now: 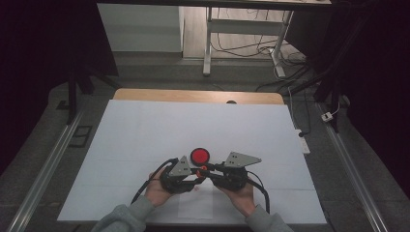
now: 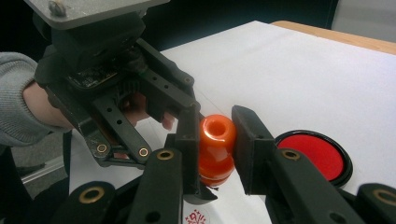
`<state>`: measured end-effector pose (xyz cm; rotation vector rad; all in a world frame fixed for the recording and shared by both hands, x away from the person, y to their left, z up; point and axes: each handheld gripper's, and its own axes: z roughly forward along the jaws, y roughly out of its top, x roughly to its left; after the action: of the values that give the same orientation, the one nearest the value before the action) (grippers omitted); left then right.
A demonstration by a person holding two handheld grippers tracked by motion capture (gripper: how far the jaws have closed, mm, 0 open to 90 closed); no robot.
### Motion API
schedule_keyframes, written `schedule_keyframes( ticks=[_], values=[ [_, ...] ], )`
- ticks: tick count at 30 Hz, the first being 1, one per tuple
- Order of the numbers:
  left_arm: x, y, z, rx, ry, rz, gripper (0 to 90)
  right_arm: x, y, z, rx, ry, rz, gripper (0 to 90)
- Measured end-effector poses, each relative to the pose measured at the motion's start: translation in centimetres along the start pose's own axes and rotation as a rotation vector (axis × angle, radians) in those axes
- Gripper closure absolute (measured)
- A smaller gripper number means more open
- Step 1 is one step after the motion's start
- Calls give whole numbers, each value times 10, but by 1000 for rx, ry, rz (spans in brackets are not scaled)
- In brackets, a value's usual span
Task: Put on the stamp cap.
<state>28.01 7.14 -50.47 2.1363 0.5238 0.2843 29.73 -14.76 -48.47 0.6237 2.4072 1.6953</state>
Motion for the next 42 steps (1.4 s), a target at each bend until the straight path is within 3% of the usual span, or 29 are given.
schedule_keyframes(
  ticks=[5,28,42],
  values=[
    [0,0,-1,-4,1,-5,648,1,0,1,1,0,-4,725],
    [-7,3,-7,-24,63,52,653,5,-1,-1,-50,-4,-9,732],
    [-5,1,-2,39,38,51,652,7,-12,3,-42,-21,-6,735]
  ],
)
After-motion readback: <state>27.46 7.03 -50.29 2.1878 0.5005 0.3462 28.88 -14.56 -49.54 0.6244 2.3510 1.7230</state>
